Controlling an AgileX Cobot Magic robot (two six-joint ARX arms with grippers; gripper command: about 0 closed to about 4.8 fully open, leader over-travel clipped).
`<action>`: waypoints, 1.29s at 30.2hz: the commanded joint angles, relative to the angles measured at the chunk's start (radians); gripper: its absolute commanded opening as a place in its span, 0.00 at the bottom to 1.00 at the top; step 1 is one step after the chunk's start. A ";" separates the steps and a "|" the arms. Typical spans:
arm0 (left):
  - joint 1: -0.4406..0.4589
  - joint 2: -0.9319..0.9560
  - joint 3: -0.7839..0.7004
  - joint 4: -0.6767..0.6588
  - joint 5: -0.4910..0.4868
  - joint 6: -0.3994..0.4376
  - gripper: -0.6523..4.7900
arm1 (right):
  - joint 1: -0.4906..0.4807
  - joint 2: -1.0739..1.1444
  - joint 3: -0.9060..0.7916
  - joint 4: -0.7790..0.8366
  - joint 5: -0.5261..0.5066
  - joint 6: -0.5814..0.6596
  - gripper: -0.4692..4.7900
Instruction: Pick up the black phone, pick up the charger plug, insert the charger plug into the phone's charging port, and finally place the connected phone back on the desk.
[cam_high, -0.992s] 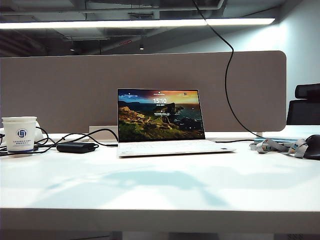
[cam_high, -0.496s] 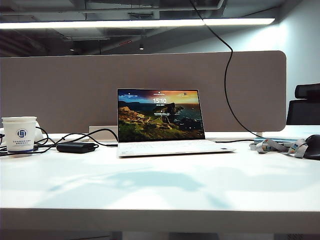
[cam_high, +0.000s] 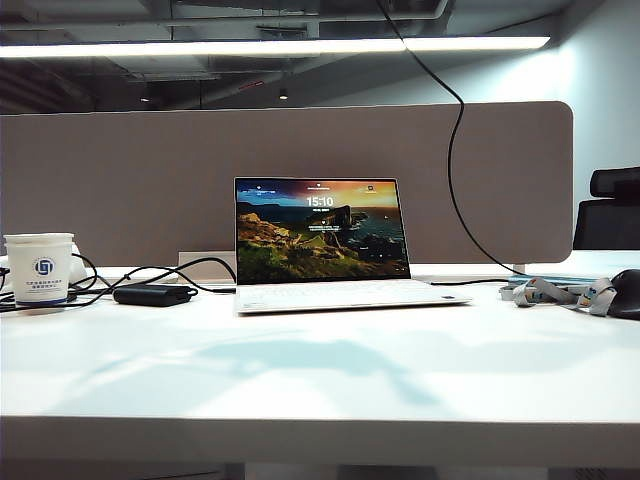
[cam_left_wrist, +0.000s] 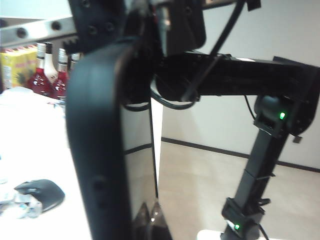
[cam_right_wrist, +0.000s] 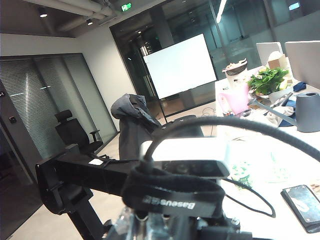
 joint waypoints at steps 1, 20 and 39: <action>-0.003 -0.008 0.010 0.022 0.010 -0.007 0.11 | 0.001 -0.006 0.003 0.013 -0.002 -0.005 0.08; -0.005 -0.008 0.010 0.022 0.016 -0.007 0.11 | 0.002 -0.005 0.003 0.009 0.001 -0.046 0.08; -0.005 -0.008 0.010 0.022 0.016 -0.007 0.11 | 0.002 0.000 0.003 -0.029 0.004 -0.082 0.08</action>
